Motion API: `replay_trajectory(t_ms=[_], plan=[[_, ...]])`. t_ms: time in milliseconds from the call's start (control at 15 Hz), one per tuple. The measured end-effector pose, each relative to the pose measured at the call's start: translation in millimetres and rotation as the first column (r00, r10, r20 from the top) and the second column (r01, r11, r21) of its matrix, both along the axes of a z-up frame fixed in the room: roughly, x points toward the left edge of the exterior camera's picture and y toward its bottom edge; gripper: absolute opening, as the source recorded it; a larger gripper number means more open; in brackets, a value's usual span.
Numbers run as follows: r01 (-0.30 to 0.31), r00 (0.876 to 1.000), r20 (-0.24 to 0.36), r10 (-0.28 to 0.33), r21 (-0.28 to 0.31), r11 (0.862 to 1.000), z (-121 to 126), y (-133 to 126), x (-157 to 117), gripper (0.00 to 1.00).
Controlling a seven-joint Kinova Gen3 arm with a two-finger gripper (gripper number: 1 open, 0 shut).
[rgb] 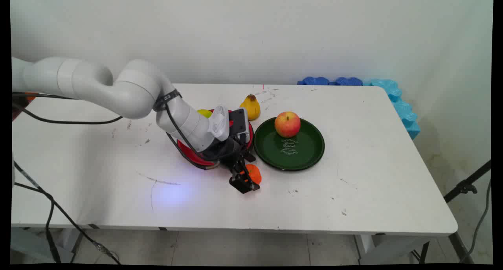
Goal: Pick up the eggplant from the red plate
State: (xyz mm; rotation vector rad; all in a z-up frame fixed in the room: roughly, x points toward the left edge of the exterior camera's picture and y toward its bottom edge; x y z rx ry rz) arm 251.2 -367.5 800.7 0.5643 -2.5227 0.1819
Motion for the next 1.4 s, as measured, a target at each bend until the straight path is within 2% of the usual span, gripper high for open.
replay_trajectory(t_ms=[200, 400, 733, 867, 1067, 1200, 1400], plan=[[0.012, 1.000, -0.008, -0.012, -0.011, 1.000, 18, -2, -1, 1.00], [0.025, 1.000, -0.013, -0.025, -0.027, 0.999, 50, -4, 2, 1.00], [0.049, 0.999, -0.020, -0.050, -0.061, 0.997, 119, -9, 22, 1.00], [0.061, 0.998, 0.010, -0.061, -0.066, 0.996, 140, -13, 38, 1.00], [0.077, 0.995, 0.070, -0.072, -0.072, 0.994, 159, -23, 61, 1.00], [0.081, 0.990, 0.118, -0.072, -0.071, 0.994, 163, -33, 77, 1.00], [0.078, 0.982, 0.176, -0.067, -0.054, 0.995, 155, -49, 93, 1.00]])
